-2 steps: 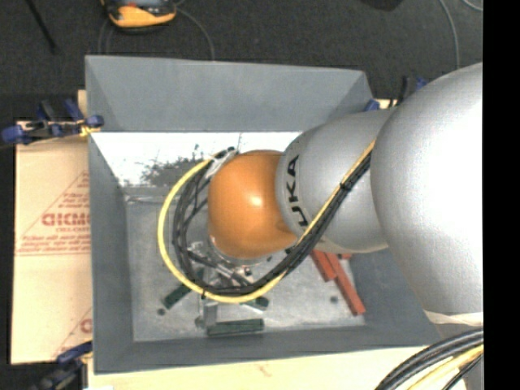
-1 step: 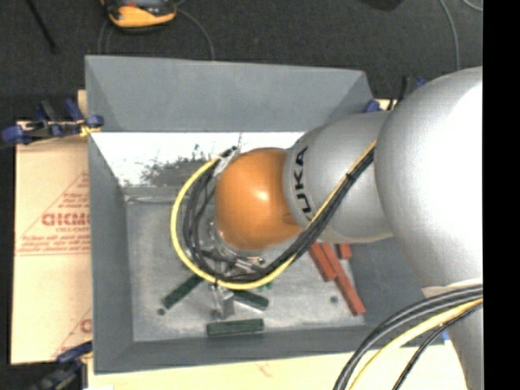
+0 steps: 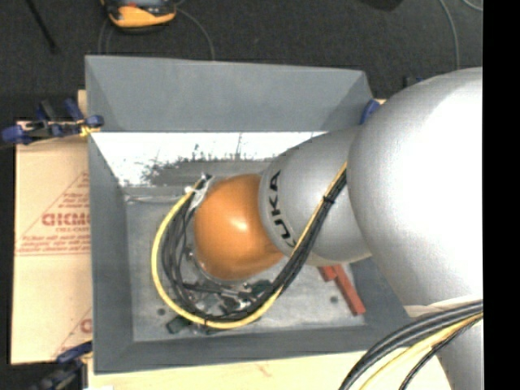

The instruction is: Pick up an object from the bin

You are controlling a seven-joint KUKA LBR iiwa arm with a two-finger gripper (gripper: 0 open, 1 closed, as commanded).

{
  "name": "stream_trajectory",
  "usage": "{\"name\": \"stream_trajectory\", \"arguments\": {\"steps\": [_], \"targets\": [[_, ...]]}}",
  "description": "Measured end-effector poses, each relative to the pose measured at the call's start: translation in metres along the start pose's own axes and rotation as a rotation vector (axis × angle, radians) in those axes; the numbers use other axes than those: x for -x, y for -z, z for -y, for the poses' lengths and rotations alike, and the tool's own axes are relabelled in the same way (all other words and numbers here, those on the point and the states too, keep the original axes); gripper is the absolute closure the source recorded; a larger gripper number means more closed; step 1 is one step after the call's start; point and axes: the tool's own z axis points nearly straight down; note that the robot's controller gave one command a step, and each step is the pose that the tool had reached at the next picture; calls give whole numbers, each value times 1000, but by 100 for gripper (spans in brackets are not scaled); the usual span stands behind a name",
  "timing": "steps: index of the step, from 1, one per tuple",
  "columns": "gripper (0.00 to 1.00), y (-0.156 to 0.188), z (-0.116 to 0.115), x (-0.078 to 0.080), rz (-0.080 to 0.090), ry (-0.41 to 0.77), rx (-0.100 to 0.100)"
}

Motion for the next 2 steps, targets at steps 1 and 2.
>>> {"name": "stream_trajectory", "arguments": {"steps": [1,2], "targets": [[100,0,0,0,0,-2,0],[100,123,-10,-8,0,-16,-1]]}}
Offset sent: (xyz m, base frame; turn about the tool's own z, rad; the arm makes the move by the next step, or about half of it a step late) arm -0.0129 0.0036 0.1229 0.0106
